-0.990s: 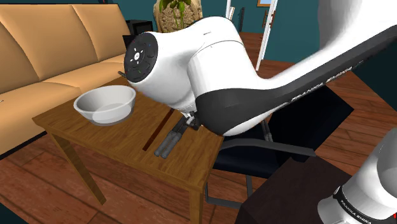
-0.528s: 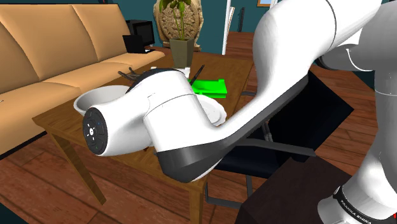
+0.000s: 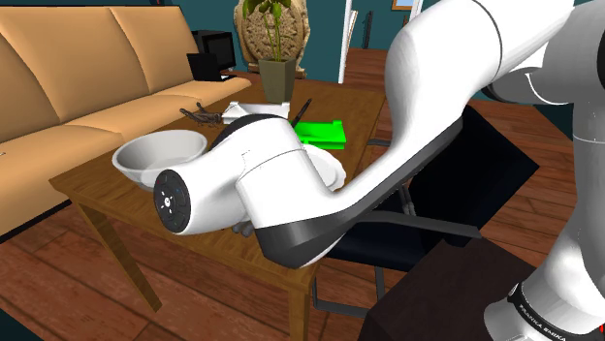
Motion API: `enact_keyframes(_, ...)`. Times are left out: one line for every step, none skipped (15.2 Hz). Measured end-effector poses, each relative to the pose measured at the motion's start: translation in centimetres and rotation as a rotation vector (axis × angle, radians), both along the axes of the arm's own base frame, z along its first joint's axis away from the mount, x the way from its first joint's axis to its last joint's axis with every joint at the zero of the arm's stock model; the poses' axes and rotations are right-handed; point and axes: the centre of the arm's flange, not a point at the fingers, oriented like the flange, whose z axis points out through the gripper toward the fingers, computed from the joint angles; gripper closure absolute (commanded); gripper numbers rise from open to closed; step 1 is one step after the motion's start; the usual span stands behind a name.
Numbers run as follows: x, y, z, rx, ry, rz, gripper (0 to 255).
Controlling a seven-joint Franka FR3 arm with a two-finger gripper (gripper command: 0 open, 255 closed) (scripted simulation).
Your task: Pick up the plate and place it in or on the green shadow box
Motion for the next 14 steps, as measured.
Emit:
enact_keyframes(0.04,-0.07,-0.07,0.0,0.0,0.0,0)
enact_keyframes(0.07,-0.09,-0.1,-0.001,0.0,-0.001,0)
enact_keyframes(0.08,-0.1,-0.12,-0.001,0.0,-0.001,0)
enact_keyframes(0.09,-0.11,-0.13,-0.001,0.0,-0.001,0)
enact_keyframes(0.09,-0.11,-0.14,-0.001,0.0,-0.001,0)
enact_keyframes(0.1,-0.11,-0.14,-0.001,0.0,-0.001,255)
enact_keyframes(0.09,-0.11,-0.14,-0.001,0.0,-0.001,255)
enact_keyframes(0.1,-0.11,-0.14,-0.001,0.0,-0.001,255)
enact_keyframes(0.1,-0.11,-0.14,-0.001,0.0,-0.001,255)
enact_keyframes(0.14,-0.17,-0.06,-0.002,-0.002,-0.002,255)
enact_keyframes(0.14,-0.17,-0.04,-0.001,-0.002,-0.002,255)
enact_keyframes(0.13,-0.16,-0.04,-0.001,-0.002,-0.002,255)
enact_keyframes(0.13,-0.15,-0.05,-0.001,-0.002,-0.002,255)
enact_keyframes(0.12,-0.14,-0.06,-0.001,-0.002,-0.001,255)
